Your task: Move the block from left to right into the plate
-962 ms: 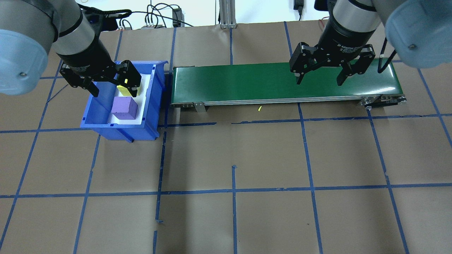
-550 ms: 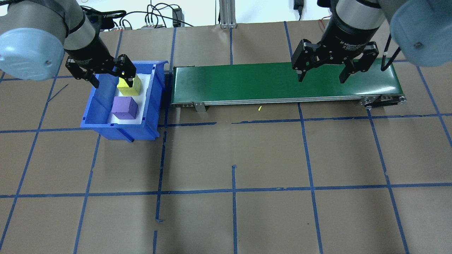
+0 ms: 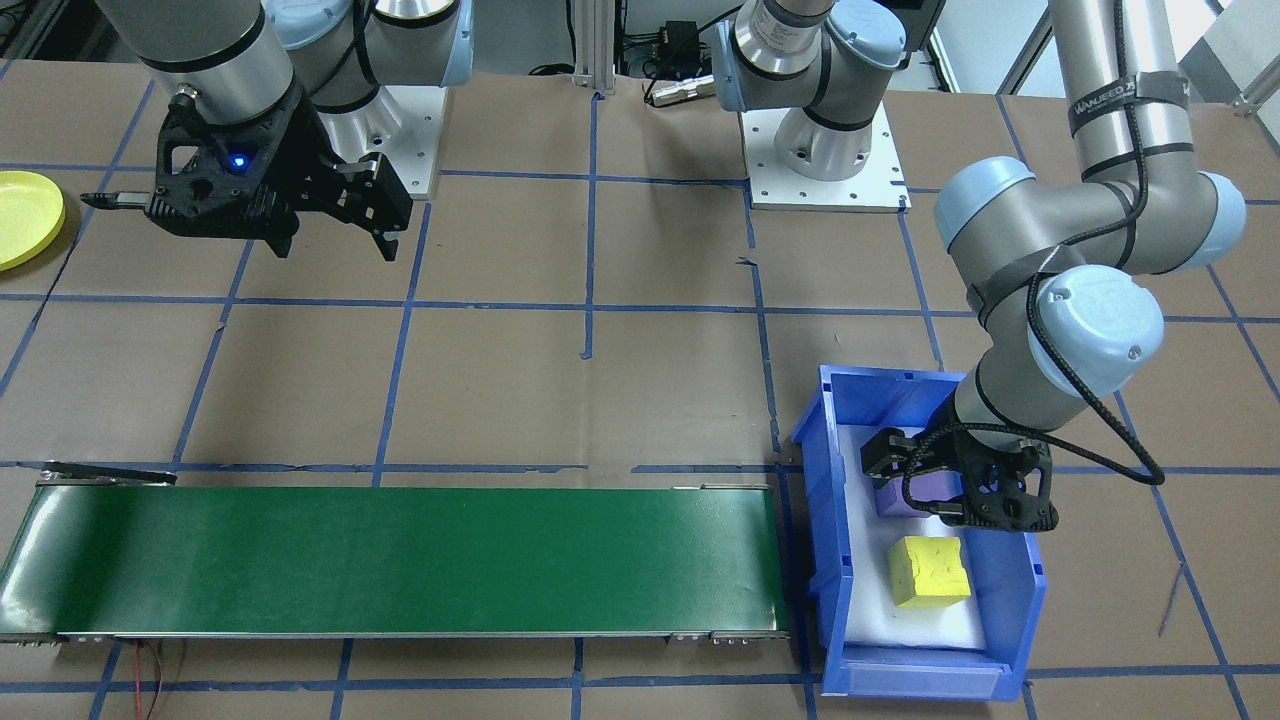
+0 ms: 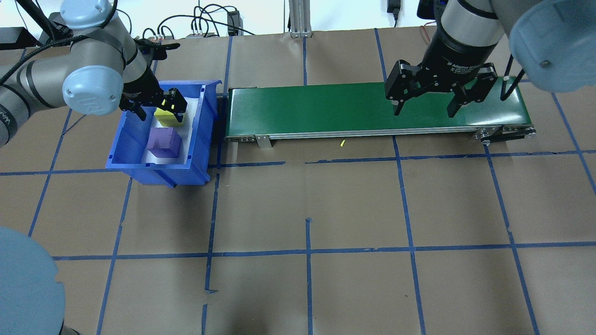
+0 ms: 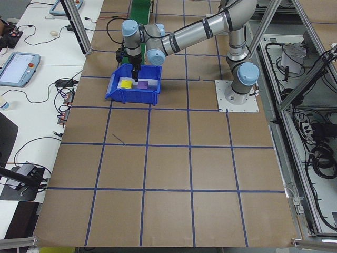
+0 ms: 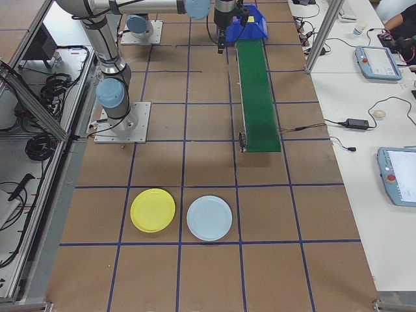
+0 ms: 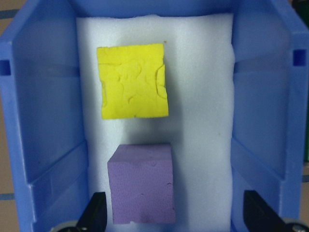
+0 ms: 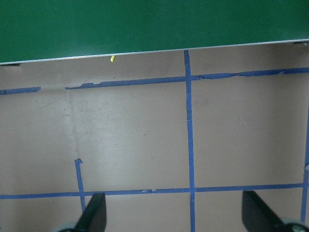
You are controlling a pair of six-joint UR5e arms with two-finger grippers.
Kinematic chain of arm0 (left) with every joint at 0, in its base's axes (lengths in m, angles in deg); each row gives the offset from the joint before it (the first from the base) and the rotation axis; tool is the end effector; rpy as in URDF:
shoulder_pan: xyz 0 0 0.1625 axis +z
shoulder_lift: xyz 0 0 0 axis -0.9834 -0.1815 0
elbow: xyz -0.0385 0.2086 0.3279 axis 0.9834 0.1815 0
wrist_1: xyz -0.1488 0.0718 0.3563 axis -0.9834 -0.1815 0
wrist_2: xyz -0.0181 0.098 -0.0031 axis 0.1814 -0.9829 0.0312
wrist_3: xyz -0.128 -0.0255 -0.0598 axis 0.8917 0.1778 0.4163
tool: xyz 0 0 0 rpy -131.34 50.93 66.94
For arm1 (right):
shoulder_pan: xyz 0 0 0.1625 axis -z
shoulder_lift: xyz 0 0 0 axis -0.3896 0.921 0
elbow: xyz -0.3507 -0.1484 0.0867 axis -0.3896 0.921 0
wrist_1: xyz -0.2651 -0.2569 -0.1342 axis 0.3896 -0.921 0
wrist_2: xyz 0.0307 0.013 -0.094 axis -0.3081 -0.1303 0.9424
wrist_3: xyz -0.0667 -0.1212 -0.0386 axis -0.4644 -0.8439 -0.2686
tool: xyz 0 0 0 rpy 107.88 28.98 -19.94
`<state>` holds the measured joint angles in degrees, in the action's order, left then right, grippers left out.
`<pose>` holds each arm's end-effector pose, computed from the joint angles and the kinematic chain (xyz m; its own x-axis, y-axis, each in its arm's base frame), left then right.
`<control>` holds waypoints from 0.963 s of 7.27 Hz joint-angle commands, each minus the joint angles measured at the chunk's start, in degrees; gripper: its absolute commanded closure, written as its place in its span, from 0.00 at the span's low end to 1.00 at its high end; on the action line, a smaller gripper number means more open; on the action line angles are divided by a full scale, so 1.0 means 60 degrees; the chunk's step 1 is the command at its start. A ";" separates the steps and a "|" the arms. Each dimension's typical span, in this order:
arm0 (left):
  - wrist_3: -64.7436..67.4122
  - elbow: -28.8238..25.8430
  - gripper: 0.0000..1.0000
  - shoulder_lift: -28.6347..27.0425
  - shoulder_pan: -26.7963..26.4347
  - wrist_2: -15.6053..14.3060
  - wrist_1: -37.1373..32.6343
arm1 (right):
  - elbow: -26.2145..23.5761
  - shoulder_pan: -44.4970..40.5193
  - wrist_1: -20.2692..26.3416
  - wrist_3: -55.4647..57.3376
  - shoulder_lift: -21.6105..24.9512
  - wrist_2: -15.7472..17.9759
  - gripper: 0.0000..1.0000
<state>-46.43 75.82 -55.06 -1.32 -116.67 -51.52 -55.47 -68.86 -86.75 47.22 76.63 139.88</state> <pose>-0.0347 -0.5918 0.2203 -0.9970 0.0696 -0.0325 0.0690 0.9974 0.0185 0.1567 -0.4642 0.4060 -0.9965 0.0590 -0.0585 0.0570 0.9978 0.0337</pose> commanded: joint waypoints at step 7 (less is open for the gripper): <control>-0.0219 0.0519 0.80 -0.0349 0.0190 -0.0038 0.0326 | -0.0023 0.0063 0.0029 -0.0055 0.0060 0.0059 0.00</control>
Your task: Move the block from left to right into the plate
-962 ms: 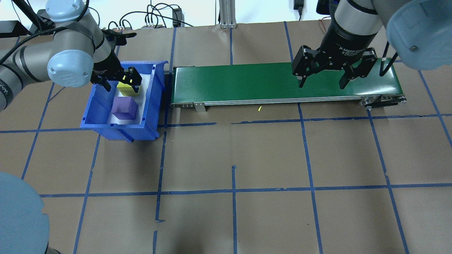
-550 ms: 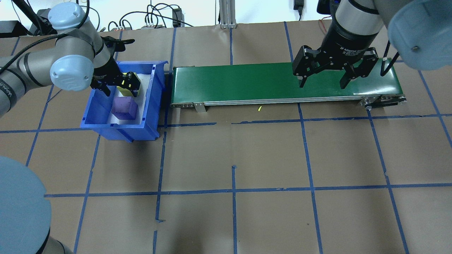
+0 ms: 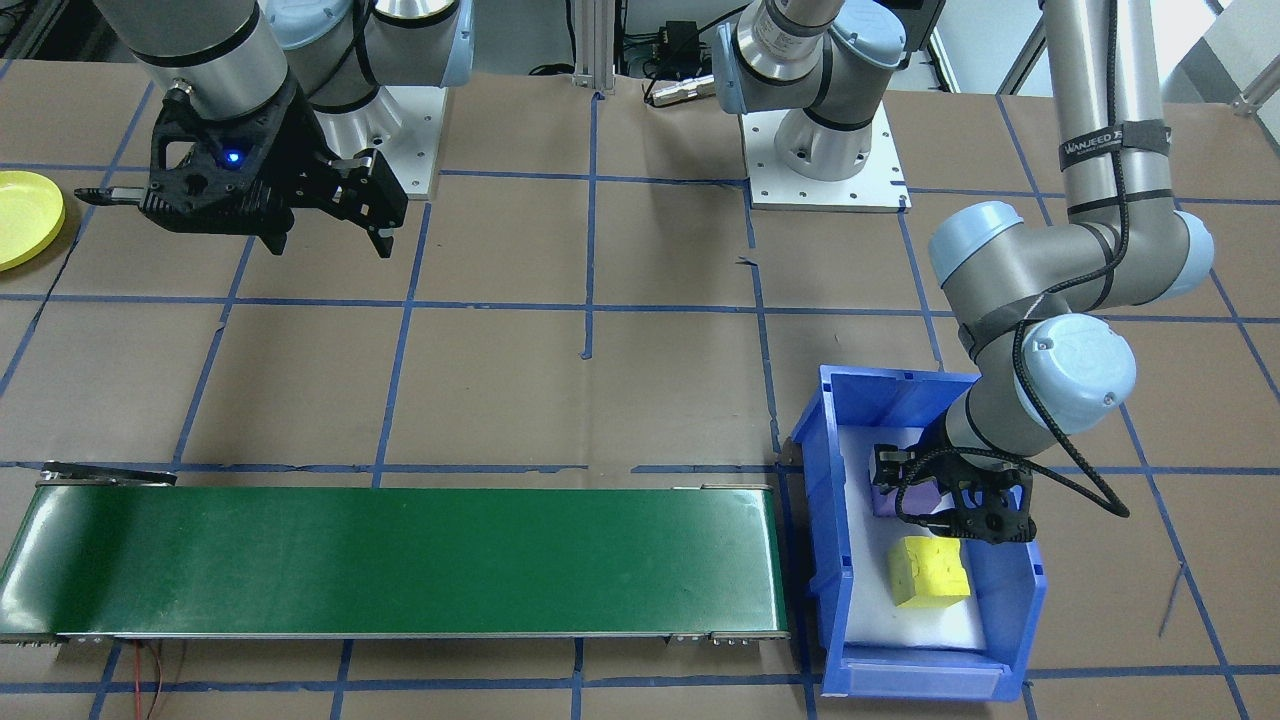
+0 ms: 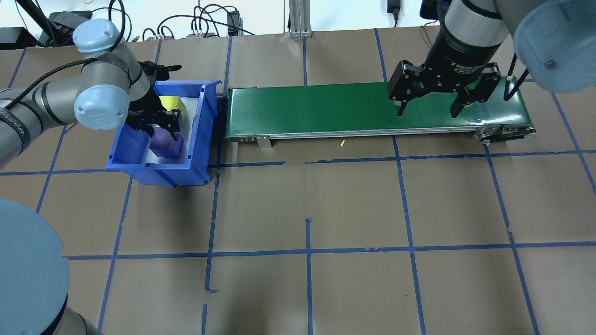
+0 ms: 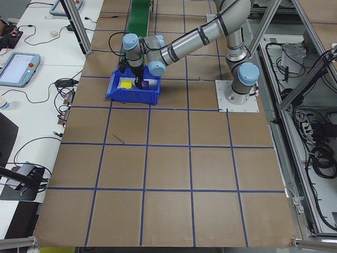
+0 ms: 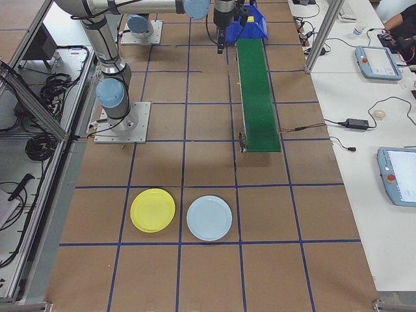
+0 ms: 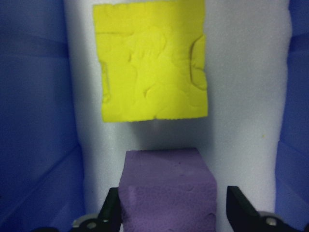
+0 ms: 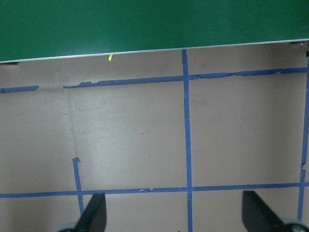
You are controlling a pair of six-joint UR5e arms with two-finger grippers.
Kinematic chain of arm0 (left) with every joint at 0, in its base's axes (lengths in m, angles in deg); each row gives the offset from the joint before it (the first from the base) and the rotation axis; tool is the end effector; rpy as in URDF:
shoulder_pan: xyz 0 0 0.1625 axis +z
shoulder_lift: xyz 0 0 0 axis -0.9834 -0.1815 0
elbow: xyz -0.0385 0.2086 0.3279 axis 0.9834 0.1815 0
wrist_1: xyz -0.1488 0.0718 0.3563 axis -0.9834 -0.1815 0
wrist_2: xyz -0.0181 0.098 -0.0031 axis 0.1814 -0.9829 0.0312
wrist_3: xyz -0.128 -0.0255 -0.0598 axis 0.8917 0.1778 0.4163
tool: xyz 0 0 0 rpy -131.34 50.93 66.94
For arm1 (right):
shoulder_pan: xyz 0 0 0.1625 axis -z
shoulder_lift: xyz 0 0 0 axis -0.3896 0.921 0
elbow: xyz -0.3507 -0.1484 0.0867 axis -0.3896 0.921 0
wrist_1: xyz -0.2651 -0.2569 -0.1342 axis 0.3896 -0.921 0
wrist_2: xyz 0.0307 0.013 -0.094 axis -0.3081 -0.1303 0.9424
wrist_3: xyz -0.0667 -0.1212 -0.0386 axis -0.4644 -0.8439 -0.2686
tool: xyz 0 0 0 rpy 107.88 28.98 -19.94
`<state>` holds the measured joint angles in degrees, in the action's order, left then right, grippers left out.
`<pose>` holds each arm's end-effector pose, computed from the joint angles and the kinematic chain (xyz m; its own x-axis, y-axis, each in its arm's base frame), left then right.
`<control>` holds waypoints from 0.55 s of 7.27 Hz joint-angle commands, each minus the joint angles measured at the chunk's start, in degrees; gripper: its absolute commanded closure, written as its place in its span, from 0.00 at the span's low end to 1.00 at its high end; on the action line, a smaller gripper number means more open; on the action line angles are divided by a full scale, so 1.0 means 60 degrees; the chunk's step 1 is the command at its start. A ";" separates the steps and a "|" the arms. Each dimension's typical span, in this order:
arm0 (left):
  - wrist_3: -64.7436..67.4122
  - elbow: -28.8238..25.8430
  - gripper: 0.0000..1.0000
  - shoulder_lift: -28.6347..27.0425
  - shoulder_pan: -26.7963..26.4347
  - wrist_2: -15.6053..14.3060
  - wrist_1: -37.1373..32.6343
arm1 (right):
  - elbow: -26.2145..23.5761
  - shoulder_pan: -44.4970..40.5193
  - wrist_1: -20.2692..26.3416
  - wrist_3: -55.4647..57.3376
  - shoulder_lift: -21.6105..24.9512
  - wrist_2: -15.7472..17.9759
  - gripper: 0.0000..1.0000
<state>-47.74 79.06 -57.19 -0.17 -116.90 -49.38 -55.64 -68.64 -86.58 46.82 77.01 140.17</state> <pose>-0.0242 -0.5811 0.1788 -0.9970 0.0740 -0.0218 0.0722 0.9946 0.0748 0.1542 -0.4623 0.4074 -0.9970 0.0556 -0.0538 0.0539 0.9980 0.0322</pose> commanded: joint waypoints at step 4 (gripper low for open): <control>0.0685 -0.0722 0.83 0.1013 -0.0059 0.0175 -0.1301 | 0.0005 0.0027 0.0000 0.0011 0.0012 0.0025 0.00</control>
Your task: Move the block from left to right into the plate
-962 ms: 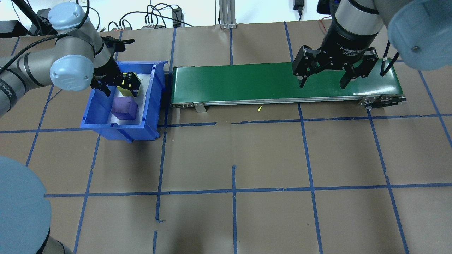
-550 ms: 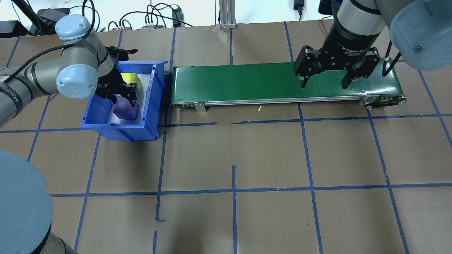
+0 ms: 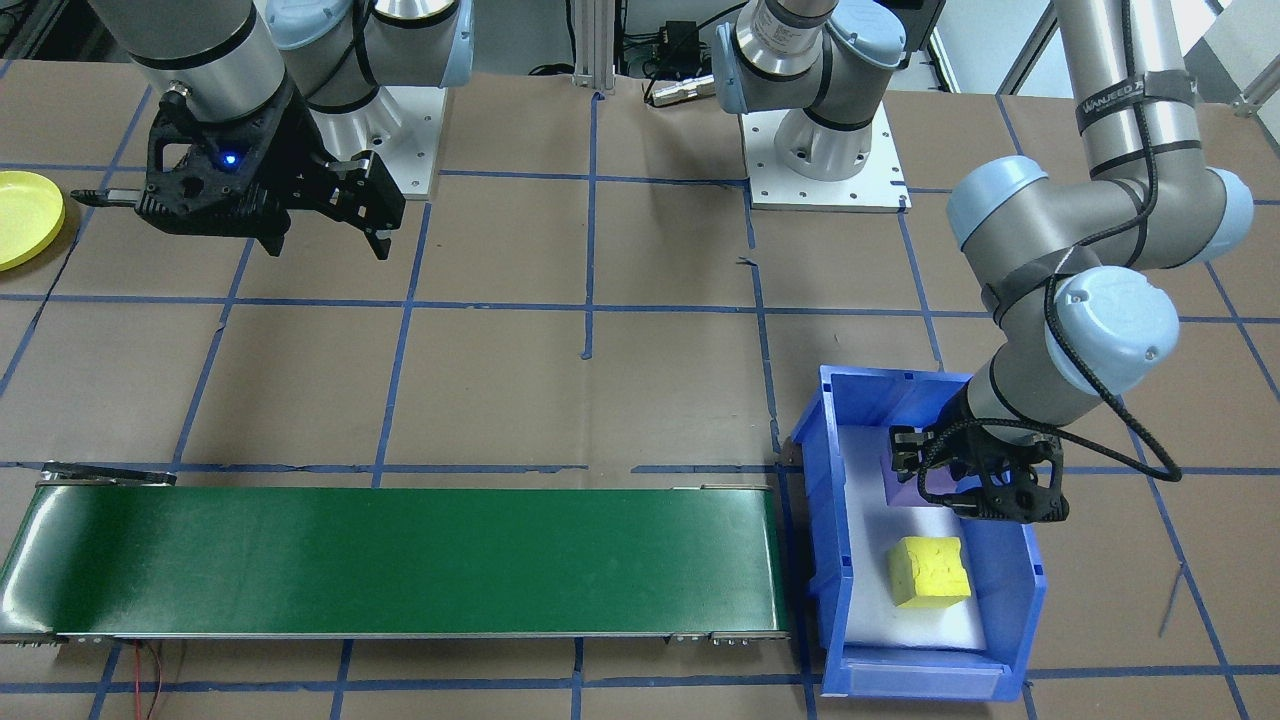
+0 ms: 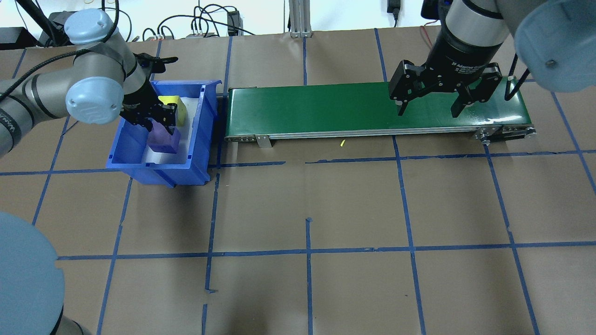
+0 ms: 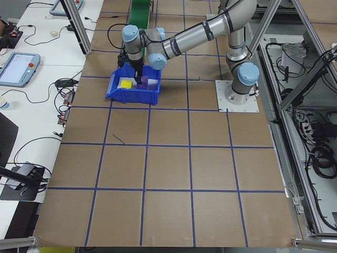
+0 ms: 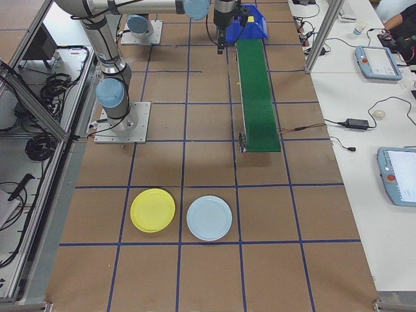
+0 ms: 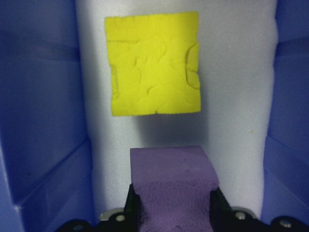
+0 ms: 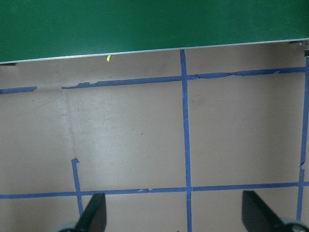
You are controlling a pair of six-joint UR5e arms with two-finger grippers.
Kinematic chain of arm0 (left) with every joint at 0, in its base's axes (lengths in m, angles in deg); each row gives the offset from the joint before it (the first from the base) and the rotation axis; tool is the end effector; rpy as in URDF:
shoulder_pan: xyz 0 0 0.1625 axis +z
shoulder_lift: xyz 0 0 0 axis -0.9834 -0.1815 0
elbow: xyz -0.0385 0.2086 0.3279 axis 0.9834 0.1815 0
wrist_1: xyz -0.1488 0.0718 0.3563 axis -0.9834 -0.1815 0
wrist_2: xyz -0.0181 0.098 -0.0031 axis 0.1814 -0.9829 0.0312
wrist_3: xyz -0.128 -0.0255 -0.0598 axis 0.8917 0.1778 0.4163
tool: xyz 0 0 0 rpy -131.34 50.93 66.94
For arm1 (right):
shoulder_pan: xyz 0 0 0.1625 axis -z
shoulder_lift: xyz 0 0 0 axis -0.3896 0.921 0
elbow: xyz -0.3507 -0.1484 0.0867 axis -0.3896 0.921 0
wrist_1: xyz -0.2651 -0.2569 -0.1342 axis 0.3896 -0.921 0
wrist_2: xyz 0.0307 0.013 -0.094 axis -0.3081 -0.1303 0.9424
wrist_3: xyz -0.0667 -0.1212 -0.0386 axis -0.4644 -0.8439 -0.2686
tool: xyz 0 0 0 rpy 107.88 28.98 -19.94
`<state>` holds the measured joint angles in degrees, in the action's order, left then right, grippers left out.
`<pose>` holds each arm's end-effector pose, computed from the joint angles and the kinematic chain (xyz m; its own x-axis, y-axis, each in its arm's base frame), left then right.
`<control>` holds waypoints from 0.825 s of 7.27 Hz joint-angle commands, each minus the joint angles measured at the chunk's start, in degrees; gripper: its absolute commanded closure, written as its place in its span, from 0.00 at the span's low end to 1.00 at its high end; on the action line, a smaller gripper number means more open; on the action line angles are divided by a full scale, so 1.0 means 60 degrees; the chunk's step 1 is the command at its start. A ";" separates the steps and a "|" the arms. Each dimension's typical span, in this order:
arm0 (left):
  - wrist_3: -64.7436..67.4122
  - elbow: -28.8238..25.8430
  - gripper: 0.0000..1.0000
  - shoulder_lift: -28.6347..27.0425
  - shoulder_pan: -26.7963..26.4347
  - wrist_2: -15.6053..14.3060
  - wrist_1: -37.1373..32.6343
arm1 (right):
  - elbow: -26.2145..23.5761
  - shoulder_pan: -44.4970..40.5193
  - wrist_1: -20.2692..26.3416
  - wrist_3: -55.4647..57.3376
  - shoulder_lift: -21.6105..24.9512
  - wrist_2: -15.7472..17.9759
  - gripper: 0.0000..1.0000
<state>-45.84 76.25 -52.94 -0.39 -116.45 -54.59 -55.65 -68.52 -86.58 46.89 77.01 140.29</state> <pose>-0.0278 -0.5801 0.2330 -0.9988 0.0437 -0.0237 0.0427 0.9983 0.0409 0.1529 -0.4626 0.4073 -0.9969 0.0589 -0.0517 0.0573 0.9978 0.0323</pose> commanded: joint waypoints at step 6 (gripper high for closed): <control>0.2348 -0.1808 0.82 -0.0160 -0.1732 0.0776 -0.0526 | -0.0009 -0.0021 0.0000 0.0015 0.0012 0.0006 0.00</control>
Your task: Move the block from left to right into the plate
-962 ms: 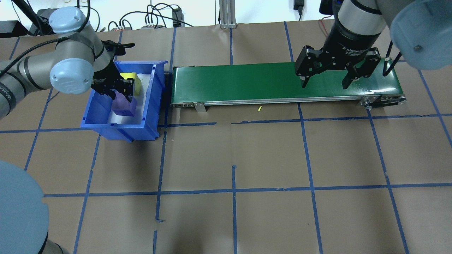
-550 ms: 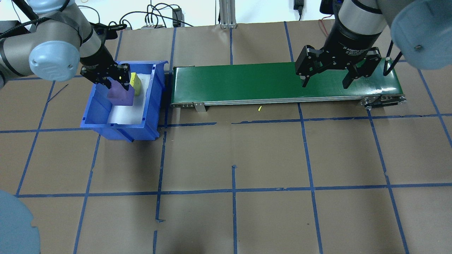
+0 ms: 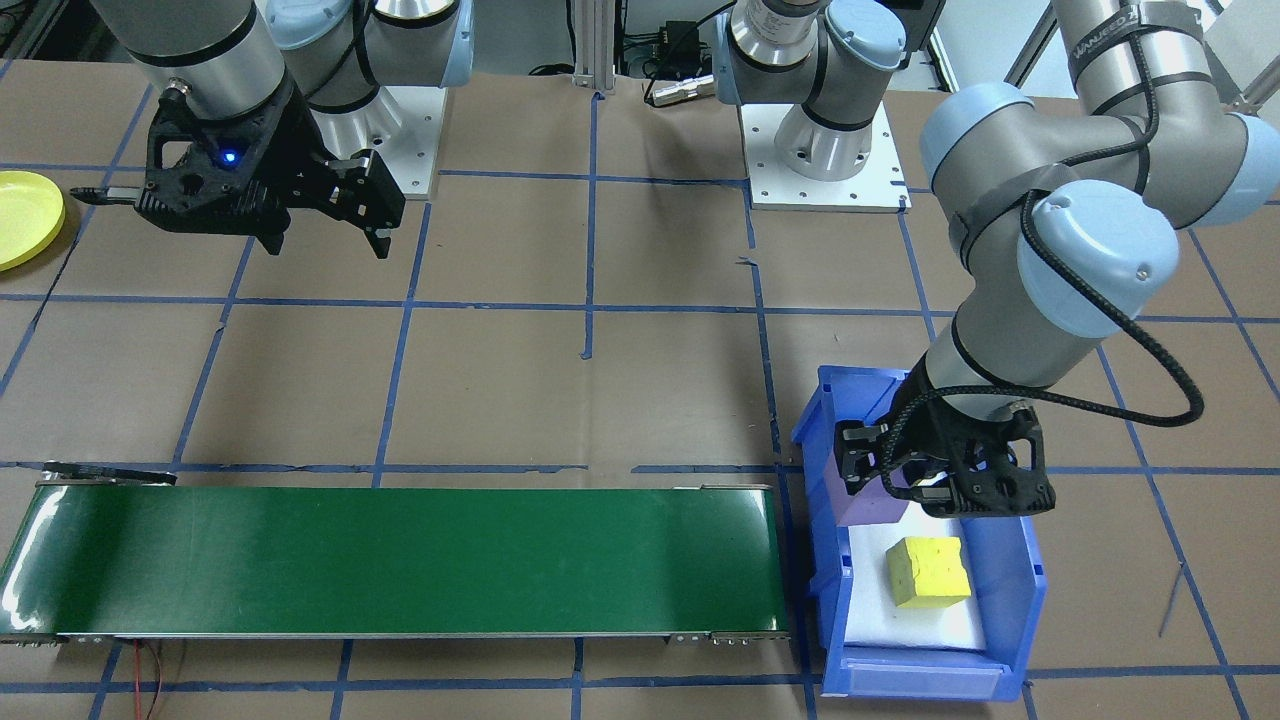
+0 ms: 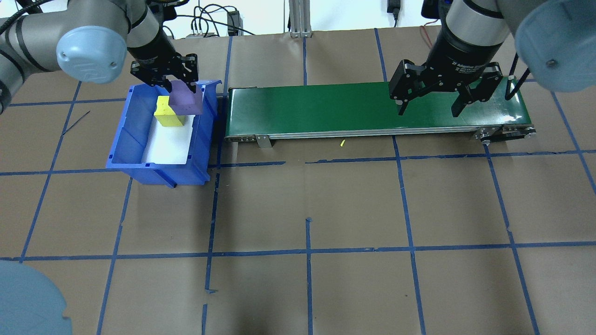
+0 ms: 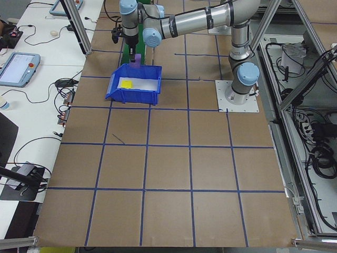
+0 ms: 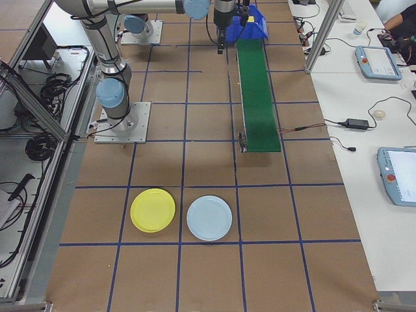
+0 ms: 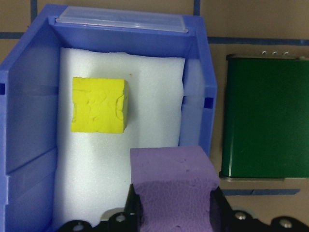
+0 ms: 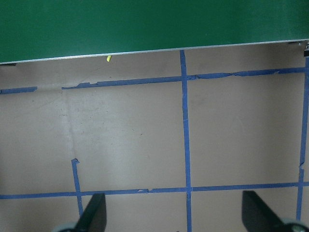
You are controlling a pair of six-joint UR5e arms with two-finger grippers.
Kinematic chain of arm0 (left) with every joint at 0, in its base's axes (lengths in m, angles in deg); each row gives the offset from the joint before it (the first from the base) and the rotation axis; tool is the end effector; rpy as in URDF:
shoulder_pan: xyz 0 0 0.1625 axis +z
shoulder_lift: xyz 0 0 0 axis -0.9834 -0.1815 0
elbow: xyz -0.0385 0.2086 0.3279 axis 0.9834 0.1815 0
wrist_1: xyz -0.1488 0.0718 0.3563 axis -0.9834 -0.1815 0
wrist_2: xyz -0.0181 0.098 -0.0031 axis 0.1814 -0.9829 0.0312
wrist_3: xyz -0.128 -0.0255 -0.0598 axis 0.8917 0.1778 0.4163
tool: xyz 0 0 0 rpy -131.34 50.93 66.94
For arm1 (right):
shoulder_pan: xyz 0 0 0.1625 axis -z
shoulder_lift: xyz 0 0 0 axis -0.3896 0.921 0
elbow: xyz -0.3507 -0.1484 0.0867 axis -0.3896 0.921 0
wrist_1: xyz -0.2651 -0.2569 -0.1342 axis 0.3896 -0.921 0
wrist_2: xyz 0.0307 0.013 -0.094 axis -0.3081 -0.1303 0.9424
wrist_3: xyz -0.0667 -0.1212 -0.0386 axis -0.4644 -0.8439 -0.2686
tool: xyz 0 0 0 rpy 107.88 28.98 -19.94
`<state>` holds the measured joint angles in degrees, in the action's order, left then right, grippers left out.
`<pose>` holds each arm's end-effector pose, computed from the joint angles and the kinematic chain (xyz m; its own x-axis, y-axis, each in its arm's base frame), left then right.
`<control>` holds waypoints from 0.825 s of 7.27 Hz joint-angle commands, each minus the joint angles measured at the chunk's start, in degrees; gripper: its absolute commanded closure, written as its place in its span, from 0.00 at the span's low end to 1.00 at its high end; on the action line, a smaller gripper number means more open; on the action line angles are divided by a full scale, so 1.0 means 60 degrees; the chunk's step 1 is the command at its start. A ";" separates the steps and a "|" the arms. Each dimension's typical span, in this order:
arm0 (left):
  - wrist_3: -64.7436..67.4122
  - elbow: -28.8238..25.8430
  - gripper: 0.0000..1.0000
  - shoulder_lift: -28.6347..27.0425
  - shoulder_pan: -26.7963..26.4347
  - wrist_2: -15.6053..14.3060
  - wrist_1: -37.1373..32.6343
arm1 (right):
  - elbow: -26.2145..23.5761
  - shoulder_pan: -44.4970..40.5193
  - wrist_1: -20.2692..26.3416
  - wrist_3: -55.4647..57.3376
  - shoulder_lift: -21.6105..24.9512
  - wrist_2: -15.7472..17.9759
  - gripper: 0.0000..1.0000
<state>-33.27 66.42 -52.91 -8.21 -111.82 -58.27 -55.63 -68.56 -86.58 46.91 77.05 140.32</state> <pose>-0.1166 -0.6071 0.3043 -0.9981 -0.0366 0.0487 -0.0401 0.9965 -0.0730 0.1531 -0.4624 0.4078 -0.9970 0.0585 -0.0512 0.0569 0.9979 0.0312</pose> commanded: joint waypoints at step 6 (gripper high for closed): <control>0.0824 -0.0098 0.66 -0.1600 -0.1400 0.0018 0.2052 | -0.0027 -0.0104 0.0000 0.0011 0.0005 -0.0014 0.00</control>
<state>-28.84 65.49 -61.37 -16.21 -111.73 -47.02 -55.78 -69.06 -86.57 46.96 77.11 140.26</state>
